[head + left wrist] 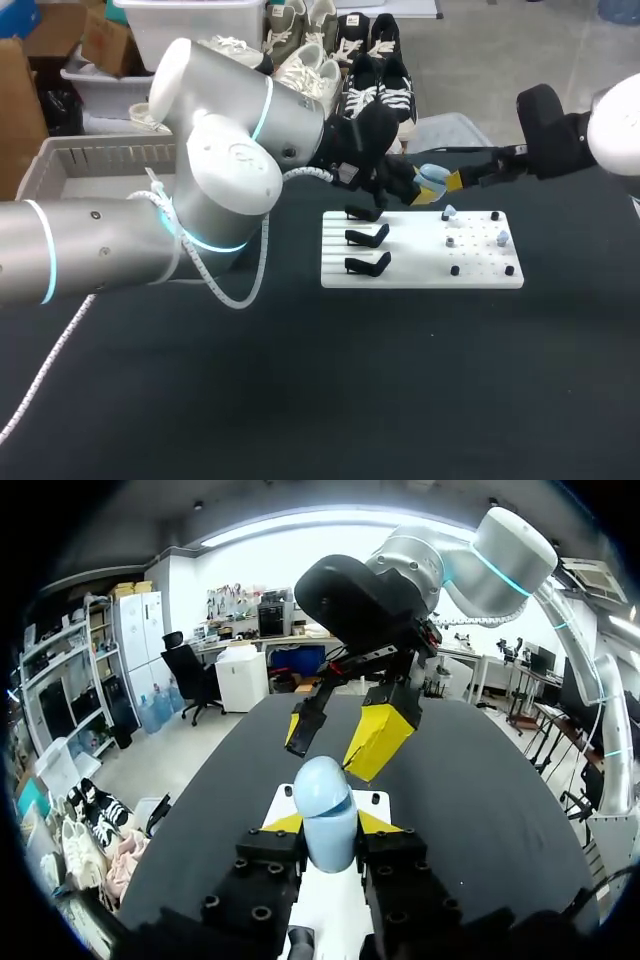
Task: Pick up each earbud case from the left stands, insert the matching earbuds, close the lid, and place the case in the box.
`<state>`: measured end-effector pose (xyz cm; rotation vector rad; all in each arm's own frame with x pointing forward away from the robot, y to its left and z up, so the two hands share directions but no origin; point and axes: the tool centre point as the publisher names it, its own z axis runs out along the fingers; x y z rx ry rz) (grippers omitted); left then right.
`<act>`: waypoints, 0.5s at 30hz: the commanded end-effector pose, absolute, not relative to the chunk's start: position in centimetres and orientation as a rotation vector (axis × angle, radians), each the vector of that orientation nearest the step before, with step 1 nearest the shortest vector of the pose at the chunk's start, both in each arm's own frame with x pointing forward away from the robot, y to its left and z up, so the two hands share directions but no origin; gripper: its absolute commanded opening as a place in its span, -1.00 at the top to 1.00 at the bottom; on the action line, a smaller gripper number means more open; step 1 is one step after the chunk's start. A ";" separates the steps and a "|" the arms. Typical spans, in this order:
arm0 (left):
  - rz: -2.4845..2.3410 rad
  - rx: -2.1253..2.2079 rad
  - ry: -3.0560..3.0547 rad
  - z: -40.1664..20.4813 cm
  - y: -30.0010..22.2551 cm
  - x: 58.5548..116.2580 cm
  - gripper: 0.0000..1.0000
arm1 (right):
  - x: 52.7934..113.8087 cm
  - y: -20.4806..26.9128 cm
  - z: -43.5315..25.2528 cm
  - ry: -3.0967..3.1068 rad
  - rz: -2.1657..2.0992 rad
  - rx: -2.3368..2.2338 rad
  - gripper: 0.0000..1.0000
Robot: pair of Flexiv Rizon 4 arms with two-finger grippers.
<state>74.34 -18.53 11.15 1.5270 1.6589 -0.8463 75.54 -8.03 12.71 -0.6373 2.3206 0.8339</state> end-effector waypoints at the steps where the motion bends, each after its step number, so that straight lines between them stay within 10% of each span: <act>1: -0.852 1.529 1.653 11.2 -18.4 73.8 1.00 | 75.8 -7.9 12.9 2.320 0.828 -0.642 -1.00; 15: -0.937 1.487 1.597 12.1 -16.3 72.9 1.00 | 75.3 -8.4 14.4 2.307 0.769 -0.634 -1.00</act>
